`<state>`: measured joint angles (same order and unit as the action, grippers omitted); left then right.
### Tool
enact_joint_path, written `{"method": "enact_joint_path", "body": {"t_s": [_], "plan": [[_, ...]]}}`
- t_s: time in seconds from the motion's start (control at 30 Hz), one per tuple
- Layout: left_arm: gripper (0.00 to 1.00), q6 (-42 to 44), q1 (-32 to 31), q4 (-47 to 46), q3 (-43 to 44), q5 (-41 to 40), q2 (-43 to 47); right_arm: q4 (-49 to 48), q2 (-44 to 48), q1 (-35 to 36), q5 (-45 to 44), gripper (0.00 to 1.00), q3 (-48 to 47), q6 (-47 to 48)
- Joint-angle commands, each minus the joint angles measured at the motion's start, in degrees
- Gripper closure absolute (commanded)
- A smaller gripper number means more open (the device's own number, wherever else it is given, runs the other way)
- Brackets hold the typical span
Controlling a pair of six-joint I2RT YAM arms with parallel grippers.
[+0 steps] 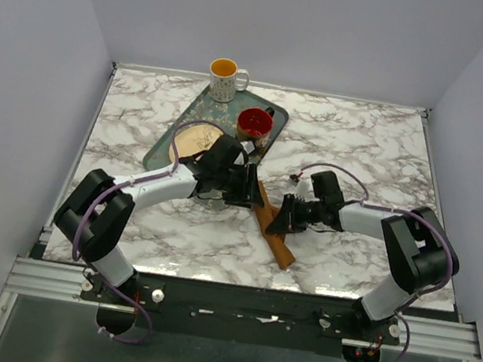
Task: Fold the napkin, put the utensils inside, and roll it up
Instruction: Roll the napkin with the utensil
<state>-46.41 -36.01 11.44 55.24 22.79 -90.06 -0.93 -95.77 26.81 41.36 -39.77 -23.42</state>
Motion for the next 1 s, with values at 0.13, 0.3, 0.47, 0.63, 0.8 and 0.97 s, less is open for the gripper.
{"method": "enact_joint_path", "body": {"t_s": [0.13, 0.3, 0.47, 0.63, 0.8, 0.97], "plan": [[0.44, -0.7, -1.8, -0.9, 2.1, -0.4, -2.9, -3.4, -4.3, -2.8, 7.6, 0.78, 5.1, -2.2], [0.43, -2.3, -2.0, -1.2, 1.6, -1.3, -3.4, -2.9, -1.8, -2.9, 5.1, 0.68, 5.4, -2.5], [0.46, -4.6, -2.1, -0.9, 1.4, -2.9, -4.1, 0.7, -0.4, -2.9, 2.6, 0.58, 4.1, -1.1], [0.46, -5.6, -2.5, -1.7, 1.0, -3.4, -4.0, 5.5, 3.0, -2.9, -1.4, 0.46, 3.1, 1.0], [0.46, -5.5, -2.5, -2.1, 1.9, -3.8, -4.1, 12.6, 7.3, -2.1, -5.8, 0.41, 0.0, 2.9], [0.46, -5.5, -2.4, -2.4, 1.4, -5.0, -2.4, 21.6, 12.9, 2.4, -15.9, 0.36, -4.3, 4.3]]}}
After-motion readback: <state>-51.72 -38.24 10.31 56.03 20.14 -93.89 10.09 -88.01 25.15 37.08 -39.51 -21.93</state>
